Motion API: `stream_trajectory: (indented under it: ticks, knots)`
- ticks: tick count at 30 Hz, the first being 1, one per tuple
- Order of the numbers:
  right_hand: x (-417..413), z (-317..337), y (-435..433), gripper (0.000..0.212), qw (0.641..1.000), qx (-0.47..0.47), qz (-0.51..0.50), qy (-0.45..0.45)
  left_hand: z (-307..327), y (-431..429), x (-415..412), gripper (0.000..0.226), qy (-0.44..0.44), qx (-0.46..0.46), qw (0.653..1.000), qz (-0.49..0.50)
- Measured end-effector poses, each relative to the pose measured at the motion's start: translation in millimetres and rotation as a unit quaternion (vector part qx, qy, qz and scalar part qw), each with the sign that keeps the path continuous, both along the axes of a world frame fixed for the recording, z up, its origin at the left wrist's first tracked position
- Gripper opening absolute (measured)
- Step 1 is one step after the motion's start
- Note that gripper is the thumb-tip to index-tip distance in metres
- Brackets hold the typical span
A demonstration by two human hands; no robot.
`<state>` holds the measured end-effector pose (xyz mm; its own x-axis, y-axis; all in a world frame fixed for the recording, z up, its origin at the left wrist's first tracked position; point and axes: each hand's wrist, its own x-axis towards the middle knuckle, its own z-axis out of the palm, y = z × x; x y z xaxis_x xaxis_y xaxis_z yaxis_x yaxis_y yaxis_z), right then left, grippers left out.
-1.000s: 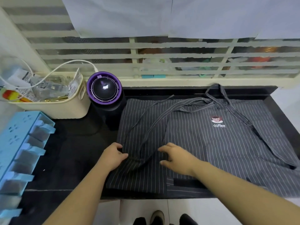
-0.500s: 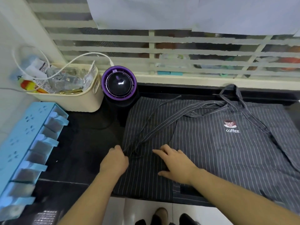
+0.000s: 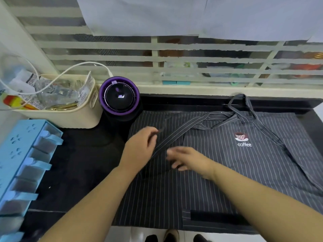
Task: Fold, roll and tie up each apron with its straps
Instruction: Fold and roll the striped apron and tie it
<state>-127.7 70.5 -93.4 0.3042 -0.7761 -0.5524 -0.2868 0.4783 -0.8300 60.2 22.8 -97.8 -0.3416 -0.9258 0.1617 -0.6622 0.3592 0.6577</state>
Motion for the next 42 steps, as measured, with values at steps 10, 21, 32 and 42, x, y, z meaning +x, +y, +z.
stream_trajectory:
  ticks: [10, 21, 32, 42]
  knots:
    - [-31.6, 18.9, -2.9, 0.02, 0.898, 0.019, -0.389, -0.204, -45.6, 55.2, 28.5, 0.047, -0.254, -0.056, 0.931, -0.258]
    - [-141.8, -15.0, 67.3, 0.04, 0.895, -0.098, -0.307, 0.308, -30.4, 42.1, -16.1, 0.026, -0.174, -0.012, 0.98, -0.097]
    - [-137.0, 10.8, 89.2, 0.058, 0.865, -0.017, 0.197, 0.462, -13.5, -7.6, -133.4, 0.045, -0.183, -0.009, 0.975, -0.124]
    - [-177.1, -12.0, 12.4, 0.063, 0.881, -0.079, 0.048, 0.465, -21.4, -47.0, -200.1, 0.015, -0.08, 0.059, 0.995, -0.018]
